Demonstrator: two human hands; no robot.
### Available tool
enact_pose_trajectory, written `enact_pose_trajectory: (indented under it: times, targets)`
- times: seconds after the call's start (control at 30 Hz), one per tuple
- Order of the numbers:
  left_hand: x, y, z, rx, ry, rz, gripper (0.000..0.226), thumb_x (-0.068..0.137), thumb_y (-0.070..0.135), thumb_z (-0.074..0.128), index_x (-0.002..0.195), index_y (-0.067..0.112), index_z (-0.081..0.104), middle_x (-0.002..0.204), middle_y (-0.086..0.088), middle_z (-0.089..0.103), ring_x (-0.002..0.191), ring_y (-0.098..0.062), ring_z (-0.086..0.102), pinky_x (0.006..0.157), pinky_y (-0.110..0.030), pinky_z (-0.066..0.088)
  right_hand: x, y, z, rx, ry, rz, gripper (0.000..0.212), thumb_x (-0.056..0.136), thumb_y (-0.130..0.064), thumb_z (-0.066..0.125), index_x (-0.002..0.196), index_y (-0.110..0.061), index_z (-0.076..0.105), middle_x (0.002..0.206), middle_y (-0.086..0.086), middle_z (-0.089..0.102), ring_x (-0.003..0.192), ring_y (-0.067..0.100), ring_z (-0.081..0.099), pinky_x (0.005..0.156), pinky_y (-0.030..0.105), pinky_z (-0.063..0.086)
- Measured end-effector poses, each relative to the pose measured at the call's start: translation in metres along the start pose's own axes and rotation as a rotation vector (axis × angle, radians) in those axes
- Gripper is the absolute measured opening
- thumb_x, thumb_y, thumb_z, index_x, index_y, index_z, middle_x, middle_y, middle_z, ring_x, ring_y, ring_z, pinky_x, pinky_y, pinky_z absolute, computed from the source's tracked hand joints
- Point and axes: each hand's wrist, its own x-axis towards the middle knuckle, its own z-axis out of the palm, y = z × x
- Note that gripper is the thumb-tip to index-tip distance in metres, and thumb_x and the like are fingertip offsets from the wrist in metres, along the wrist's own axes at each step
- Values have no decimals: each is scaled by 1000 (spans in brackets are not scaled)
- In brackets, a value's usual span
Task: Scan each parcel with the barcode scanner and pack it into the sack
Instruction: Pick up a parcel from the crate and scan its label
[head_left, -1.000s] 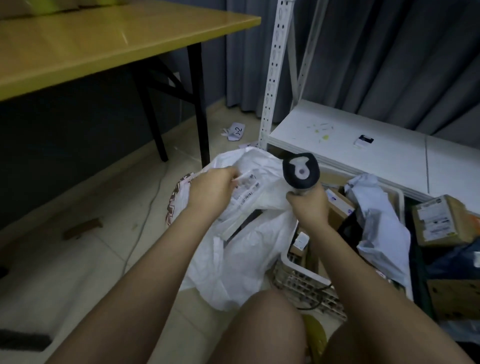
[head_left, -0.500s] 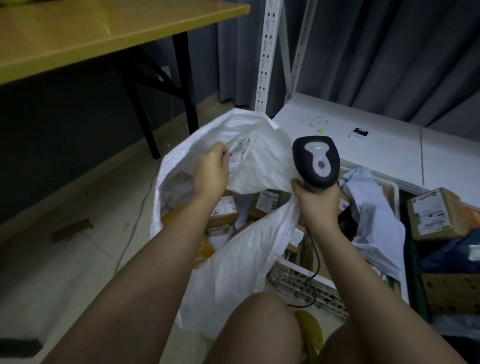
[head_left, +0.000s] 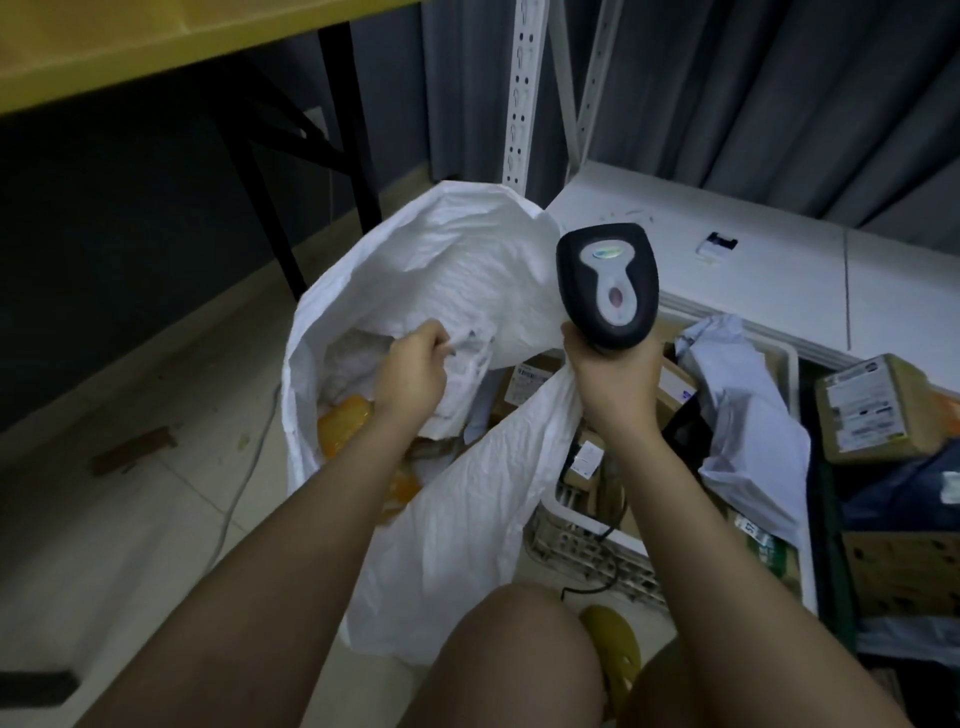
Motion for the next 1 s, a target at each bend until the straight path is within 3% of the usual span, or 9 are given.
enact_pose_trajectory:
  times: [0.13, 0.27, 0.4, 0.53, 0.63, 0.7, 0.77, 0.9, 1.0]
  targets:
    - [31, 29, -4, -276, 203, -38, 12, 98, 13, 50, 88, 9, 54, 82, -1, 60, 74, -13, 53, 60, -26, 39, 9, -12, -4, 80, 72, -23, 30, 83, -3, 70, 88, -30, 57, 87, -17, 62, 76, -16, 58, 72, 8, 48]
    - [33, 26, 14, -358, 261, -25, 11, 97, 14, 50, 86, 14, 52, 88, -4, 65, 81, -16, 58, 64, -27, 41, 18, -10, -3, 81, 102, -24, 31, 84, -5, 70, 82, -32, 55, 83, -17, 61, 72, -15, 57, 73, 13, 50]
    - [10, -20, 42, -111, 153, -45, 12, 92, 13, 55, 81, 11, 57, 76, -4, 62, 74, -25, 58, 60, -37, 44, 27, 5, 3, -89, 87, -3, 25, 82, -6, 68, 69, -21, 53, 67, -8, 57, 59, -2, 51, 59, 18, 43]
    - [-3, -44, 44, 241, -2, -77, 15, 91, 7, 49, 92, 15, 62, 93, -12, 66, 92, -32, 59, 63, -33, 38, 36, 11, 8, -91, 98, -21, 14, 82, -5, 67, 77, -11, 56, 67, -8, 55, 61, -1, 49, 54, 7, 38]
    - [0, -42, 43, 518, -177, -80, 27, 91, 5, 48, 109, 20, 62, 110, -7, 65, 104, -27, 60, 76, -34, 46, 38, 16, 10, -121, 90, -29, 12, 82, -8, 68, 80, -12, 57, 68, -11, 55, 60, -2, 50, 53, 5, 38]
    - [6, -38, 44, 553, -228, -64, 26, 92, 5, 47, 108, 19, 62, 111, -7, 65, 104, -27, 60, 76, -33, 45, 39, 17, 11, -111, 90, -18, 12, 82, -8, 68, 81, -12, 57, 69, -11, 55, 60, -4, 50, 53, 6, 38]
    - [15, -32, 45, 437, -198, -43, 15, 94, 8, 47, 98, 15, 60, 102, -11, 66, 97, -30, 61, 69, -33, 40, 39, 17, 12, -91, 92, 2, 12, 81, -8, 69, 82, -13, 58, 72, -10, 58, 63, -3, 52, 54, 5, 39]
    - [43, -19, 52, -57, 66, -147, 9, 94, 17, 57, 86, 15, 61, 82, -6, 66, 77, -25, 61, 63, -33, 45, 35, 15, 10, -14, 123, -7, 25, 82, -5, 69, 79, -26, 56, 79, -10, 62, 71, -4, 57, 64, 10, 45]
    - [71, -11, 63, -249, 198, -205, 6, 91, 11, 59, 91, 12, 65, 92, -3, 65, 79, -17, 58, 67, -24, 40, 34, 17, 8, -57, 155, -23, 33, 82, -8, 70, 77, -35, 51, 95, 5, 63, 84, 8, 59, 72, 19, 47]
